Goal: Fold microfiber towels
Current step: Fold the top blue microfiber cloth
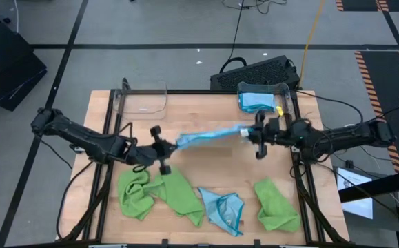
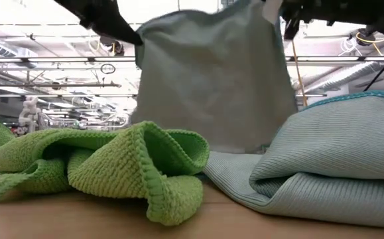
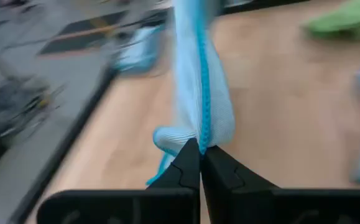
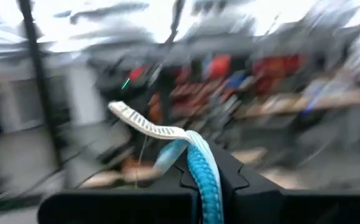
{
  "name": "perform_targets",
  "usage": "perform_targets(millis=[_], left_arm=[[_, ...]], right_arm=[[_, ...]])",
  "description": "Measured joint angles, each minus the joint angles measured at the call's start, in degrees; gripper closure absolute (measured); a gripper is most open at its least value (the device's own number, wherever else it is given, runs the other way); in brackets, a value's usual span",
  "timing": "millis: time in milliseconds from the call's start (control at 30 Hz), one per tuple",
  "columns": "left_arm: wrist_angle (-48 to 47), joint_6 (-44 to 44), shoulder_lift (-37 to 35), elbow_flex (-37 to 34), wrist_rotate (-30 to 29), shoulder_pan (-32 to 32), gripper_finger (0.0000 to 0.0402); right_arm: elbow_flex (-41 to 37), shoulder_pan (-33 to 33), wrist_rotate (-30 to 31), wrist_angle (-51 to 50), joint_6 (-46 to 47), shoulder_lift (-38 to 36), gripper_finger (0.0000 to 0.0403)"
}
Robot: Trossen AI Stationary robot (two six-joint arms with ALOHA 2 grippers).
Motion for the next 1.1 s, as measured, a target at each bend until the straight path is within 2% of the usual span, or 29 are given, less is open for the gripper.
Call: perform_targets(millis=[133, 367, 567, 733, 833, 1000, 1100], left_arm=[[-2.9, -1.0, 0.6, -0.1, -0.4, -1.8, 0.0396], [-12.3, -9.7, 0.5, 0.0, -6.4, -1.8, 0.0395], [-14.5, -12.7, 0.5, 0.0, 1.1, -2.4, 0.0398], [-15.9, -13.2, 0.5, 0.0, 8.2, -5.4, 0.0392], [-15.7, -12.4, 0.5, 0.0, 12.4, -8.0, 0.0398], [-16.2, -12.3, 0.5, 0.1, 13.7, -12.2, 0.0390], [-17.2, -12.3, 0.5, 0.0, 11.0, -14.3, 0.0391]], right_arm=[[0.0, 3.2, -3.2, -7.6, 7.9, 0.3, 0.0401], [0.0, 9.3, -3.2, -16.2, 11.2, 0.5, 0.0401], [0.0, 11.5, -3.1, -24.5, 15.4, 0.5, 0.0401], [0.0, 14.0, -3.0, -30.5, 20.9, 0.5, 0.0401], [0.0, 16.1, -3.0, -30.7, 22.8, 0.5, 0.0401], [0.0, 19.5, -2.9, -29.5, 24.2, 0.7, 0.0401], [0.0, 21.1, 0.3, -23.7, 22.2, 1.8, 0.0401]])
